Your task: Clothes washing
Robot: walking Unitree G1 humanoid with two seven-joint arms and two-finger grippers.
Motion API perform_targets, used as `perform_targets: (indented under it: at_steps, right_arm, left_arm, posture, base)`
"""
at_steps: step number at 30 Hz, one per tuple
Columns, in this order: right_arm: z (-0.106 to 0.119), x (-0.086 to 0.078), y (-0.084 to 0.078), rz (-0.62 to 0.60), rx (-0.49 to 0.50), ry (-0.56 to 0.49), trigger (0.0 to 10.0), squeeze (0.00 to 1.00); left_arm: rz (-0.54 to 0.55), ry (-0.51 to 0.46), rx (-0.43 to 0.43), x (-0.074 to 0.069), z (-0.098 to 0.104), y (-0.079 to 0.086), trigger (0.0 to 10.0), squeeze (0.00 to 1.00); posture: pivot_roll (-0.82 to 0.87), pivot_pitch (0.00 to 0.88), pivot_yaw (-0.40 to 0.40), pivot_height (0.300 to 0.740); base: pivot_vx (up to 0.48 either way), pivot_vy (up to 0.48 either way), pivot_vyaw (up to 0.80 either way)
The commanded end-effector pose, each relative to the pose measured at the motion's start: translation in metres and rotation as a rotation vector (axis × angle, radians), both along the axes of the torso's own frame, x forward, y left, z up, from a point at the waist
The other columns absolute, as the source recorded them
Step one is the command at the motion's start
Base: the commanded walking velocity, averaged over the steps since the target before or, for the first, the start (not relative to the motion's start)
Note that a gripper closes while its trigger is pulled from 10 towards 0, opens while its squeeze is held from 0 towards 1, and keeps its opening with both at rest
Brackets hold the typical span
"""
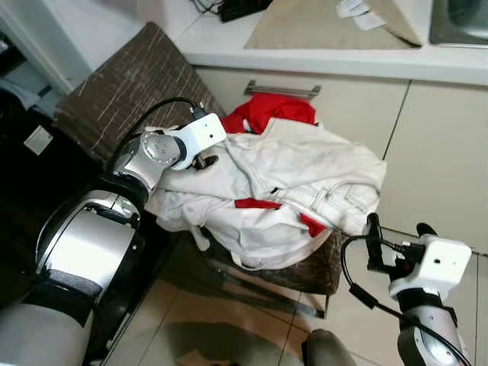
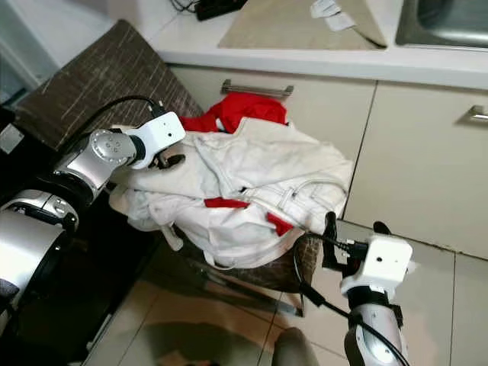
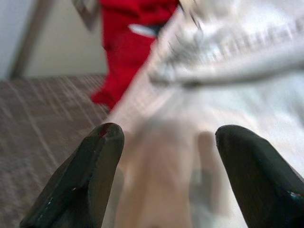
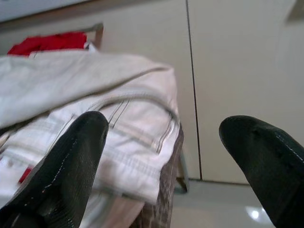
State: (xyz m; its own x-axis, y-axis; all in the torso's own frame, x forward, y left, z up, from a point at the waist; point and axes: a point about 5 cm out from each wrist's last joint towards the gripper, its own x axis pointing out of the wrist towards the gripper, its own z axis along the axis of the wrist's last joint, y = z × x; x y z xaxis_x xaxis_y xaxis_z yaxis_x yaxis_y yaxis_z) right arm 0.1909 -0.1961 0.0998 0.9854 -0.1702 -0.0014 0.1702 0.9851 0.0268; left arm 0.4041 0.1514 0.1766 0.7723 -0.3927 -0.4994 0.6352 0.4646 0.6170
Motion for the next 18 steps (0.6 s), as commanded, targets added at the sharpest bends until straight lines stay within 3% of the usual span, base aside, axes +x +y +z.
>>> perform_targets:
  at_steps: [1, 12, 18]
  right_arm:
    - [0.002, -0.004, 0.006, 0.008, 0.009, 0.01, 10.0, 0.0]
    - [0.006, -0.013, 0.006, -0.001, 0.009, 0.032, 10.0, 0.0]
    - [0.006, -0.025, 0.008, -0.02, 0.012, 0.06, 10.0, 0.0]
  left_arm:
    - [-0.003, 0.056, 0.031, -0.002, -0.002, 0.009, 10.0, 0.0]
    - [-0.034, 0.043, 0.037, -0.005, -0.015, -0.007, 10.0, 0.0]
    - [-0.042, 0.003, -0.01, -0.009, -0.027, -0.02, 10.0, 0.0]
  posture:
    - [-0.51, 0.209, 0.226, 0.736]
    - [-0.53, 0.238, 0.23, 0.736]
    - [-0.55, 0.265, 0.229, 0.736]
  base:
    - [0.0, 0.0, 0.0]
    - [0.0, 0.0, 0.0]
    - [0.0, 0.0, 0.0]
